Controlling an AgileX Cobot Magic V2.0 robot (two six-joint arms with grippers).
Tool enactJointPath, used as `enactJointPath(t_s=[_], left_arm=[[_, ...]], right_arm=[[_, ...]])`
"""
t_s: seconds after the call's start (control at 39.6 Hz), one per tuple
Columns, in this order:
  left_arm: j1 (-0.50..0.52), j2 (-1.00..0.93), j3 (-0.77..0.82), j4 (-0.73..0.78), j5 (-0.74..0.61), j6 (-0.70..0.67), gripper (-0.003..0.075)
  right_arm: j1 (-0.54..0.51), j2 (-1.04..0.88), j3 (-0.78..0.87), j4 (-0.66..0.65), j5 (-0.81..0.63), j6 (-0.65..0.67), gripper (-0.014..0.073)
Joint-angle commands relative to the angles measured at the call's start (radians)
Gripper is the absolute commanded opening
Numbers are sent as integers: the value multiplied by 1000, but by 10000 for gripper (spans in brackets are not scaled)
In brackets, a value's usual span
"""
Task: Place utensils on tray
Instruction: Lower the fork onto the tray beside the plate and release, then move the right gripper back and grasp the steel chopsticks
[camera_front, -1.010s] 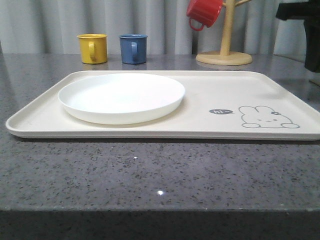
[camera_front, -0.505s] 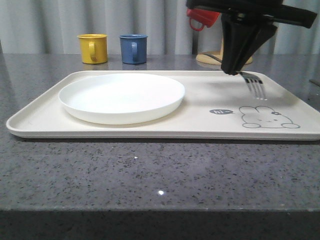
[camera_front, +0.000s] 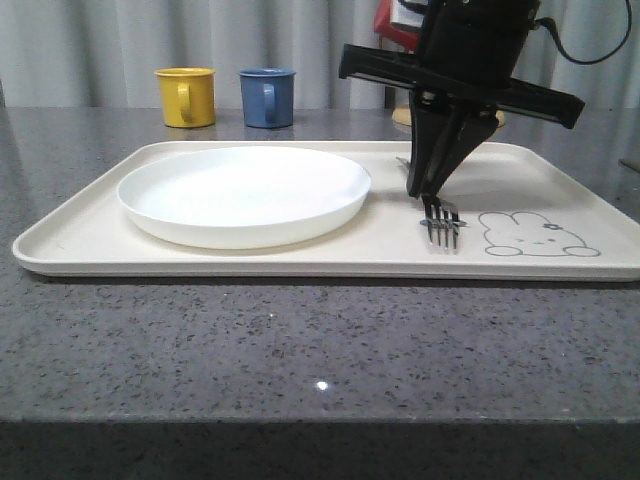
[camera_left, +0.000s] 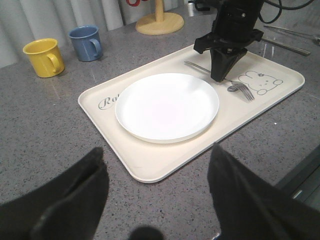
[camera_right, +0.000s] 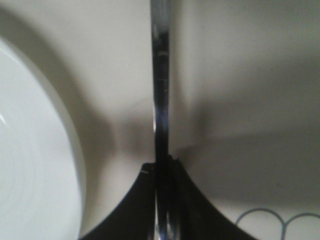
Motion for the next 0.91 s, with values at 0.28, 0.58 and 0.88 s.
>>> enactJointPath(t_s=[0.28,0.58,0.88], left_arm=[[-6,11,-25,-4,-81,-7,418],[-6,11,-25,-4,-81,-7,418],[-6,11,-25,-4,-81,-7,418]], right_arm=[[-1,-48,-31,8,-34,-3,317],[-8,-156,-32,-144,27,-76,318],[-145,-277,-31,-332,220,-211,318]])
